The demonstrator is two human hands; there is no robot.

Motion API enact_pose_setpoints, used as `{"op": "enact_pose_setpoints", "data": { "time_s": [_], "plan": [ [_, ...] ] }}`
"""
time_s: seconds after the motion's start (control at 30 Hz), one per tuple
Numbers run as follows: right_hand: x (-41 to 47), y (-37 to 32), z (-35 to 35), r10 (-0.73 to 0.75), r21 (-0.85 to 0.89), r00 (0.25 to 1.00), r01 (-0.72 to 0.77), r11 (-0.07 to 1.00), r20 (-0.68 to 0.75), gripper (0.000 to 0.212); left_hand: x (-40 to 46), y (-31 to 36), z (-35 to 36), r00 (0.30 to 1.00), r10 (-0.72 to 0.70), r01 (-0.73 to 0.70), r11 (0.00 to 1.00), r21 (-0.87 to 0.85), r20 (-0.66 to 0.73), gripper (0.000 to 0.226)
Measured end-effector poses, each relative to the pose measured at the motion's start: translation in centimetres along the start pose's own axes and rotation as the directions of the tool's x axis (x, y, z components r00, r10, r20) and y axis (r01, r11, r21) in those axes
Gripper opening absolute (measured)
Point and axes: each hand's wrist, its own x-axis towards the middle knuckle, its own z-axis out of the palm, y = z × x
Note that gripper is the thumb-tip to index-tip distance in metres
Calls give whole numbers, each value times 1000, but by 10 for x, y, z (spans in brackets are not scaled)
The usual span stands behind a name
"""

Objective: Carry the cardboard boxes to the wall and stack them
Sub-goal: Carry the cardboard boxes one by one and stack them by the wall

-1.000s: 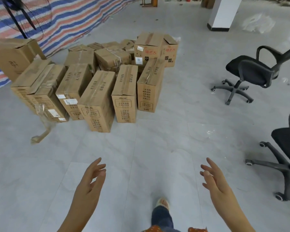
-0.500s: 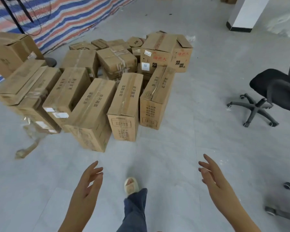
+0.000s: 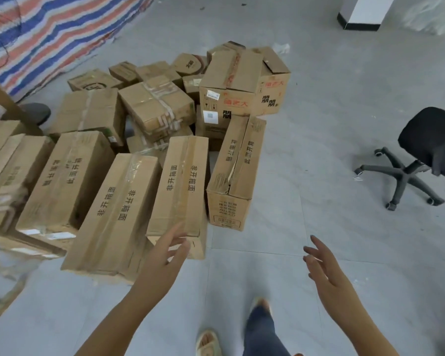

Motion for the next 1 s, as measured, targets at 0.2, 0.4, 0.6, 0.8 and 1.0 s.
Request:
{"op": "enact_pose_setpoints", "data": {
  "time_s": [0.2,0.4,0.6,0.8,1.0],
  "plan": [
    [143,-5,-2,89,-68,992,-83,994,87,40,128,-7,39,990,-143,143,989,45,15,39],
    [297,8,24,205,-223,938,-144,964,280,45,263,-33,93,942,-337,335,940,69,7,37],
    [434,73,91,325,-317,887,-221,922,328,44,393,-101,153,938,-345,343,926,155,-13,26],
    [501,159,168,452,-249,846,-390,887,283,60,480,-203,187,928,-368,368,883,290,-59,32],
    [497,186,199,420,-73,862,-417,906,283,55,481,-232,188,786,-617,614,776,143,-30,49]
  ]
}}
